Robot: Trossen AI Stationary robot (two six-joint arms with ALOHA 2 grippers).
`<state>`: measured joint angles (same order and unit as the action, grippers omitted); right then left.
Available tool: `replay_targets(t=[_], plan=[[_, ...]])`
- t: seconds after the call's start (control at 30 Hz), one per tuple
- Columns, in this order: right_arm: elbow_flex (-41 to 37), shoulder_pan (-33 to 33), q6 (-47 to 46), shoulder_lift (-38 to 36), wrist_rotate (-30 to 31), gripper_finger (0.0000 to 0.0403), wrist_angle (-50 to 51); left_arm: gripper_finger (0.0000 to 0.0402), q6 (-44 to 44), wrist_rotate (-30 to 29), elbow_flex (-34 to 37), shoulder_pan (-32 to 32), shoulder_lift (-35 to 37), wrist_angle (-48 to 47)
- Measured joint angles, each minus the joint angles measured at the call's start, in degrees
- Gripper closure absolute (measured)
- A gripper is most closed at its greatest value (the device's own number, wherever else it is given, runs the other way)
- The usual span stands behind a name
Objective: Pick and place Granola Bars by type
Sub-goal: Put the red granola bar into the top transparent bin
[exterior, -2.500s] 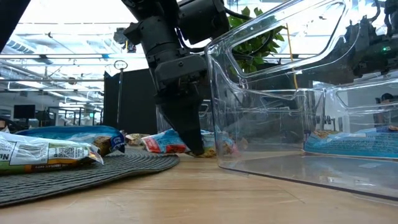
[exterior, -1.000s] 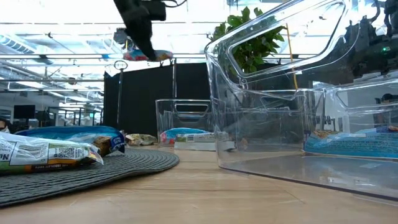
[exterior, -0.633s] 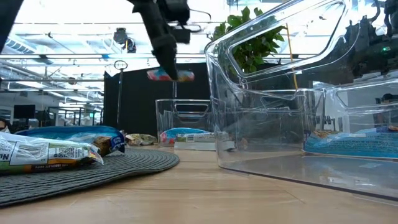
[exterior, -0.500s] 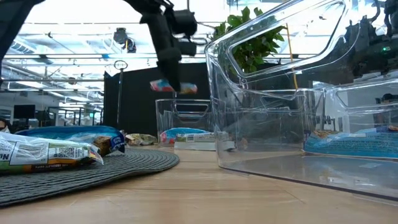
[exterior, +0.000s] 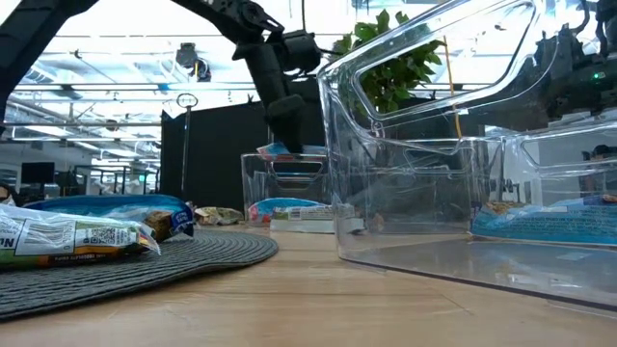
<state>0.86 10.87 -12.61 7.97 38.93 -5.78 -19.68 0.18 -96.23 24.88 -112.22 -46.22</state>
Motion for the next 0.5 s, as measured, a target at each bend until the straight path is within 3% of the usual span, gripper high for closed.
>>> replay_targets(t=[0.5], plan=[[-0.02,-0.01,0.00,0.00,0.01,0.0179,0.00,0.0396,-1.63,1.45,0.00,-0.63,-7.04,1.89]])
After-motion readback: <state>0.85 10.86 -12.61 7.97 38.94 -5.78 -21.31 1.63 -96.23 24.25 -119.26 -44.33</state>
